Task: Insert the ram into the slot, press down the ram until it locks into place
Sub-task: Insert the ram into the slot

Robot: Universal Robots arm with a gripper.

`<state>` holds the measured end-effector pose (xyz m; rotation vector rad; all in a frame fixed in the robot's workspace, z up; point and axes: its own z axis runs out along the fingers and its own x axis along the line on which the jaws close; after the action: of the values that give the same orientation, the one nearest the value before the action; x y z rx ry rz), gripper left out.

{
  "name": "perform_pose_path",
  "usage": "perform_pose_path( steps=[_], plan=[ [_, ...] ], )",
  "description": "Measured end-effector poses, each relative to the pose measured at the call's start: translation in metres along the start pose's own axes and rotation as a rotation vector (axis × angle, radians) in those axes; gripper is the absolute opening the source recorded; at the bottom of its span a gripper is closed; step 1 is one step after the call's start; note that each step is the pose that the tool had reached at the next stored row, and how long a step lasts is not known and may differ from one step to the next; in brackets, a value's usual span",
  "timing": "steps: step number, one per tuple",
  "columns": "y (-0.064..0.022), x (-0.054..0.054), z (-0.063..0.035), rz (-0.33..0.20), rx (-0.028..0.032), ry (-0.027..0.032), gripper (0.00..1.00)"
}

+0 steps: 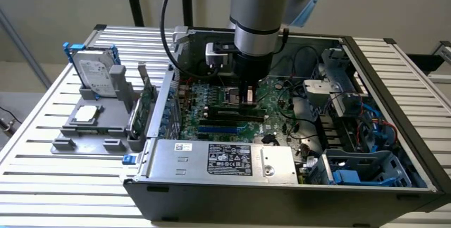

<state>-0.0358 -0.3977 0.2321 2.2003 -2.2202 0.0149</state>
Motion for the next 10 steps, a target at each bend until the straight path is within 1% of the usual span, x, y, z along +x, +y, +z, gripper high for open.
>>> perform_pose_path(
  steps=[4,10],
  plan=[
    [0.0021,-0.0012,0.0005,0.000,0.0041,-0.0003,0.13],
    [0.0021,-0.0024,0.0011,0.000,0.0059,-0.0003,0.13]
  ],
)
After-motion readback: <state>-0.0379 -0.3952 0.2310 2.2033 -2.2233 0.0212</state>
